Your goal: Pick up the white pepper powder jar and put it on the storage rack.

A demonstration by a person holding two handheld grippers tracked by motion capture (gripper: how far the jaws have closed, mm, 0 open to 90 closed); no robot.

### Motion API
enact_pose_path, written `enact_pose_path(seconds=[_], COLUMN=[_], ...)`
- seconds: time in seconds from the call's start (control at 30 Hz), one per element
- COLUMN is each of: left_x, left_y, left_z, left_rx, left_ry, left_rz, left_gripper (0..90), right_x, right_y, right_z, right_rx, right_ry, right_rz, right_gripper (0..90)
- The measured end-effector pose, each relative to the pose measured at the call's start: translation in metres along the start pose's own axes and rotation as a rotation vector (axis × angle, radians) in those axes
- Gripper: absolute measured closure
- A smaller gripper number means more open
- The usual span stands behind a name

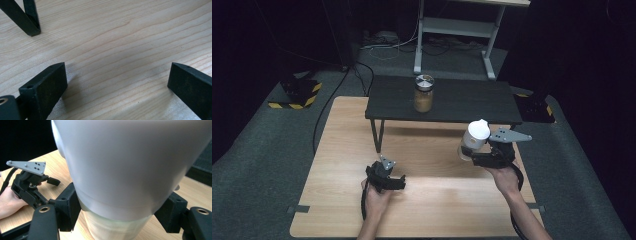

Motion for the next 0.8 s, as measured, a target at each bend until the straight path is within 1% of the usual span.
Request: enact_pose_path(seconds=[0.27, 0.73, 0.8], left_x=[0.000, 0.000, 0.000], left_y=[0.000, 0.000, 0.000], left_z=[0.000, 0.000, 0.000], left_rx=[0.000, 0.000, 0.000], left_ry=[-0.002, -0.002, -0.002], left_rz=[0.000, 0.001, 0.001], left_gripper=[2.7, 2.7, 2.7], right_x=[0.000, 0.002, 0.003], right_y=[-0.002, -0.001, -0.001], right_z=[0.016, 0.037, 0.043], right_rx=[0.003, 0.021, 0.023], right_ry=[-0.020, -0.027, -0.028], right_rz=[0.006, 0.009, 0.007], right_gripper=[30.1, 30.1, 30.1])
Point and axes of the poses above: each handheld gripper's, and its own axes: y roughly forward along the jaws, z roughly out of its top, x roughly to its right, the point moved 10 cm from there along y, roughly forward along the jaws, and after that the axes turned 12 degrees about z, right-handed, at the moved point
